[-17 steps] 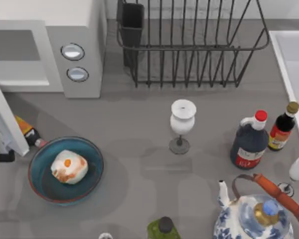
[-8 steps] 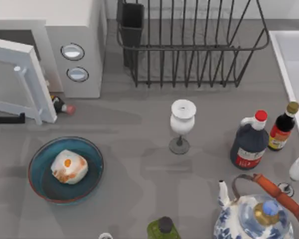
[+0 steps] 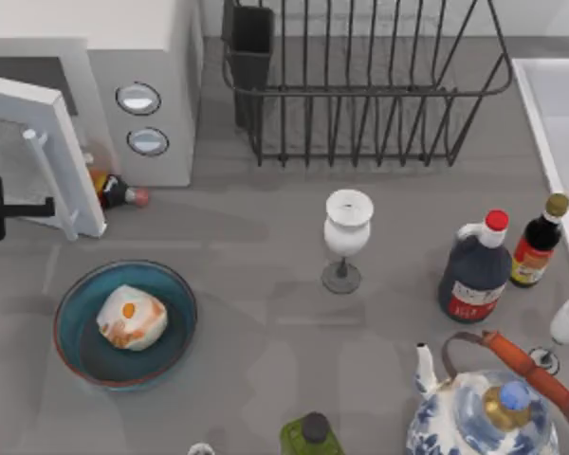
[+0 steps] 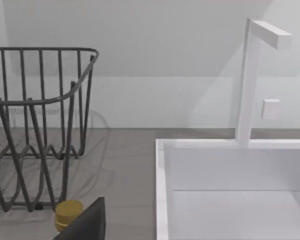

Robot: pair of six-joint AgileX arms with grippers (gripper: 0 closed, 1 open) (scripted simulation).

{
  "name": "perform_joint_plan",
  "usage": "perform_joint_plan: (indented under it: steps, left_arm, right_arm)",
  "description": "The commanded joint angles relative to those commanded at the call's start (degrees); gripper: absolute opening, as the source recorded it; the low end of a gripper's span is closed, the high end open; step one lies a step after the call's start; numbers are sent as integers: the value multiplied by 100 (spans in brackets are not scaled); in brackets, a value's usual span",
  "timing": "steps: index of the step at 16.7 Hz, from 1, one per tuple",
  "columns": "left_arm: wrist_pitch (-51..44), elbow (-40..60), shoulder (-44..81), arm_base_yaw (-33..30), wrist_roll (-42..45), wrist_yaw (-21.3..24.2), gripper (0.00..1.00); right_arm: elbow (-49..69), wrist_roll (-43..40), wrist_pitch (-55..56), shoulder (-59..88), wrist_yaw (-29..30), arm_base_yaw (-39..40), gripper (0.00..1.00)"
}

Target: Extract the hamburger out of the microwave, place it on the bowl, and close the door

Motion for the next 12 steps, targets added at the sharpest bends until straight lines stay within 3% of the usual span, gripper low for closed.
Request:
perform_joint_plan:
  steps: [3, 12]
  left_arm:
    - [-16, 221, 214, -58, -7, 5, 0]
    - [-163, 2197, 2034, -137, -80, -76, 0]
  right_arm:
    - [0, 0, 0, 0, 0, 0, 100]
    - [0, 0, 0, 0, 0, 0, 100]
